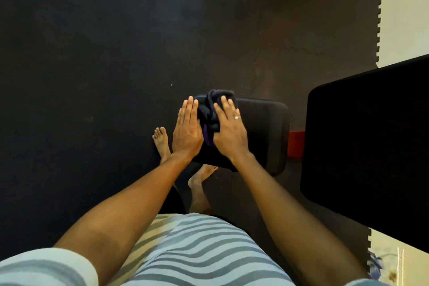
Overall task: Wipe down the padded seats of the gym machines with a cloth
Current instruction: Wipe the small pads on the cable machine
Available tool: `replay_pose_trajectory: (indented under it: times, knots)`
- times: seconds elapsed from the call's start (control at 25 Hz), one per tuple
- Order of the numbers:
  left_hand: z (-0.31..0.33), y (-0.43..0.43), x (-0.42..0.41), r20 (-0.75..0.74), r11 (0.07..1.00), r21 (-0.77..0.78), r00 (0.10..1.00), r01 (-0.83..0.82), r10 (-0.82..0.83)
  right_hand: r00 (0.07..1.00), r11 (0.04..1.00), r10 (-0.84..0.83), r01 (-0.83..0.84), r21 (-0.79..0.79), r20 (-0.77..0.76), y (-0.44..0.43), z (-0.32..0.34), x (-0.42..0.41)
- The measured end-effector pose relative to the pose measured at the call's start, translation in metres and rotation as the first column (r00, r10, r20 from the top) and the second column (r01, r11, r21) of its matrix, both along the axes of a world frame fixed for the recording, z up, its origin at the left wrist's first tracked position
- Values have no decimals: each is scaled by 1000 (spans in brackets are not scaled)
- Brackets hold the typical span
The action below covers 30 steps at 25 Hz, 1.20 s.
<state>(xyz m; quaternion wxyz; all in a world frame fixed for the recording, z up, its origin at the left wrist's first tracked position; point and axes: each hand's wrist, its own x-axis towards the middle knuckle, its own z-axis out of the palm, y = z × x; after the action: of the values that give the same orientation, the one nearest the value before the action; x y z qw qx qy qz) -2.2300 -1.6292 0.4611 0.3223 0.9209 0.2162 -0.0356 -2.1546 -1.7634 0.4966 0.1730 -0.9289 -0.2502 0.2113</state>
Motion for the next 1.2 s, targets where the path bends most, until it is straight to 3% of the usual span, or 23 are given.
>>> replay_pose_trajectory:
  times: [0.16, 0.36, 0.52, 0.68, 0.8, 0.96, 1.2]
  knots:
    - [23, -11, -10, -52, 982, -4, 981, -190, 189, 977, 978, 206, -207, 5, 49, -56, -2, -21]
    - [31, -14, -12, -65, 963, 16, 961, -267, 268, 1000, 993, -2, 5, -115, 30, -18, 1, 31]
    - [14, -11, -14, -40, 950, -91, 954, -299, 297, 974, 969, 227, -228, -94, -15, 43, -1, 32]
    - [4, -9, -15, 4, 940, -197, 958, -280, 286, 948, 947, 319, -318, -51, 22, -8, 0, -8]
    - [1, -9, -17, 17, 938, -188, 954, -291, 300, 962, 963, 265, -260, -76, 70, -38, -1, -1]
    - [4, -10, -14, 15, 937, -204, 956, -283, 292, 993, 984, 111, -105, -144, 29, 21, -1, 29]
    - [-1, -9, -16, -29, 911, -257, 945, -321, 325, 901, 881, 433, -426, -207, -13, 99, -2, 68]
